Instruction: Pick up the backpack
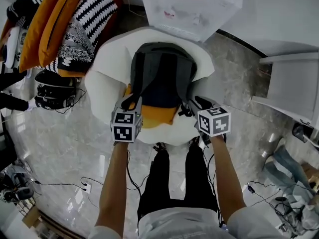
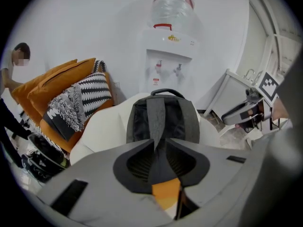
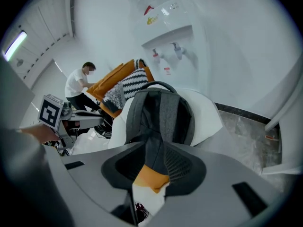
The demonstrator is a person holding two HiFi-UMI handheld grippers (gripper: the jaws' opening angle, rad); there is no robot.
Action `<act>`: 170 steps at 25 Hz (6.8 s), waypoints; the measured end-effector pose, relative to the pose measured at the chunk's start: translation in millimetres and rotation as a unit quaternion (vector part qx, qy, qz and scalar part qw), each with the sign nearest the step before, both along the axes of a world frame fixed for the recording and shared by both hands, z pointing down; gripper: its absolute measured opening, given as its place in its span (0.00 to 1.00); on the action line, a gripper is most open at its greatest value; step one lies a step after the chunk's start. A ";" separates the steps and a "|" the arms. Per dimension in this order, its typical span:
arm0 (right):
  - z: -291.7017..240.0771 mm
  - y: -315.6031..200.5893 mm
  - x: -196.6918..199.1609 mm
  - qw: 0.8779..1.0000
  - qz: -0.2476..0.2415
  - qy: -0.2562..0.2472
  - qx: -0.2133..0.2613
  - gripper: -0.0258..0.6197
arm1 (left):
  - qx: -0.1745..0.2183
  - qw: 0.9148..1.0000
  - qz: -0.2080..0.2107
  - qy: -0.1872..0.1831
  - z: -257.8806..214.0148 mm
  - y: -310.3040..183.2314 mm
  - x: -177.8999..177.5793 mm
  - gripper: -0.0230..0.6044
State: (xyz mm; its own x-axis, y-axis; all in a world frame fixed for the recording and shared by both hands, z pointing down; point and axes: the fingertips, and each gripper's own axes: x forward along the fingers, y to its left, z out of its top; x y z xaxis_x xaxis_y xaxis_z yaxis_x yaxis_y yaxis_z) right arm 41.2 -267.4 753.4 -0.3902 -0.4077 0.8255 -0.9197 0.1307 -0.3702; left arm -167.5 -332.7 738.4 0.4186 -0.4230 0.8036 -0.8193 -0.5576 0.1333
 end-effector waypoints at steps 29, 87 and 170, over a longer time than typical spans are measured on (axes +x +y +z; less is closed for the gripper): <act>100.5 -16.6 -3.2 1.000 0.006 -0.014 -0.007 0.28 | -0.002 0.998 0.043 -0.042 76.9 -2.7 0.7 0.33; 168.1 -58.3 -42.8 0.995 0.015 -0.086 0.046 0.32 | -0.010 0.999 0.032 0.019 181.3 -41.5 30.6 0.33; -8.7 71.4 -42.9 0.995 -0.096 0.008 0.022 0.09 | -0.048 0.996 0.039 0.071 26.1 116.7 49.5 0.13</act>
